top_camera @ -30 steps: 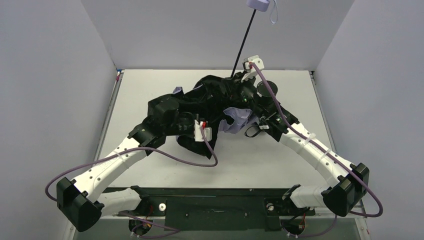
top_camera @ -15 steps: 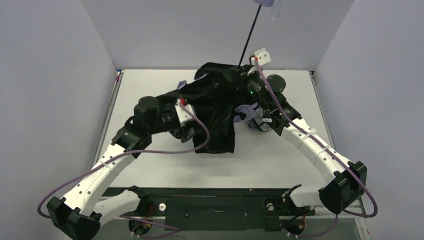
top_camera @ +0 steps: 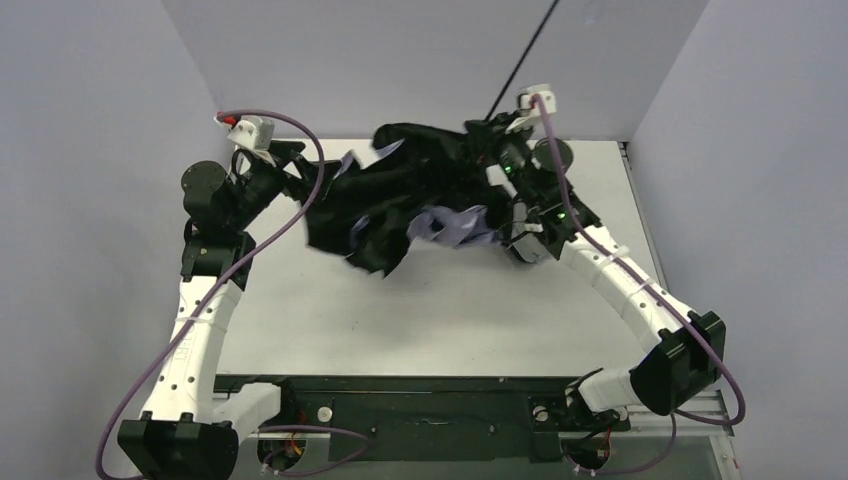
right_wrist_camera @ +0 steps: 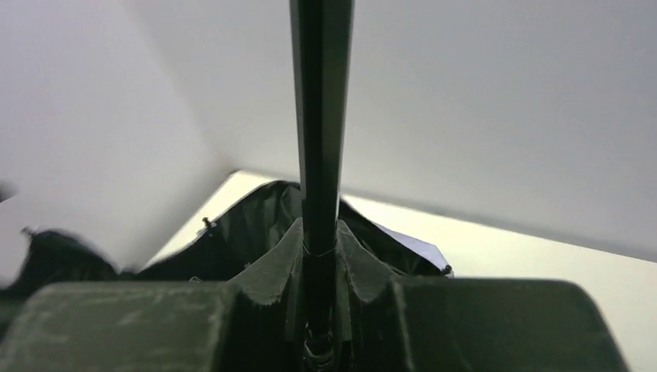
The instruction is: Open the umbrella
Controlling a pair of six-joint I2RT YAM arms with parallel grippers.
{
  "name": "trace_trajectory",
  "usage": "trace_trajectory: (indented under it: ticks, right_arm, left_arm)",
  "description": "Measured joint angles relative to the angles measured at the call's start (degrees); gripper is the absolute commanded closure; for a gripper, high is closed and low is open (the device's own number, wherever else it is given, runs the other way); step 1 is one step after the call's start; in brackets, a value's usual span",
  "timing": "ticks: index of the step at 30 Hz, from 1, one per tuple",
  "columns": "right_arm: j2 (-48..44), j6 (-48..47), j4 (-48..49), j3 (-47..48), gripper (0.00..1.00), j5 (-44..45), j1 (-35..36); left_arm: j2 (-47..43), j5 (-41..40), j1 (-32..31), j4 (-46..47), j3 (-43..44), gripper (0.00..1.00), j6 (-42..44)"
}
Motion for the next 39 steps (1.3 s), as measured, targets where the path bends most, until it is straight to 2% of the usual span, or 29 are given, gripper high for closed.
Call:
trace_trajectory:
  ticks: [2,4,8,10,15,17,21,25,31,39]
  right_arm:
    - [0.09,0.17,-0.33,0.52,1.00,2.16,-5.86]
    - [0.07,-0.42,-0.04,0.55,1.00,5.62,-7.08]
    - [0.04,-2.69,0.00,0.07,1.00,6.34,4.26]
    - [0.04,-2.62,-0.55,-0.07,1.00,3.50,6.75]
    - [-0.02,-2.99,-1.70,0.35,1.00,4.44,-1.79]
    - [-0.39,-4.50,-1.36,-0.28,1.00,5.27,0.83]
    - [-1.90,-6.95,-1.77,-2.27,1.00,1.44,10.34]
    - [-2.71,-7.54,-1.77,-2.29,1.00,-0.98,11.78]
    - [-3.30,-8.24,-1.68,-2.27,1.00,-0.70,11.56]
    - [-3.63,-8.31,-1.75,-2.27,1.00,-0.66,12.31]
  left_arm:
    - [-0.09,0.72,-0.04,0.04,0.00,0.13,0.02]
    - [-0.07,1.51,-0.09,0.28,0.00,0.13,0.07]
    - [0.22,3.65,-0.92,0.66,0.02,0.13,1.95]
    - [0.35,4.79,-1.38,0.35,0.02,0.13,3.19]
    - [0.35,6.91,-2.75,0.07,0.02,0.16,6.38]
    - [0.44,7.56,-4.81,-0.11,0.07,0.22,8.39]
    - [1.05,10.23,-10.32,-0.31,0.31,0.42,11.69]
    - [1.99,11.78,-14.32,1.07,0.31,0.55,13.55]
    - [4.66,11.91,-21.49,1.33,0.52,0.61,18.67]
    - [8.52,10.84,-23.58,2.01,0.55,0.71,20.63]
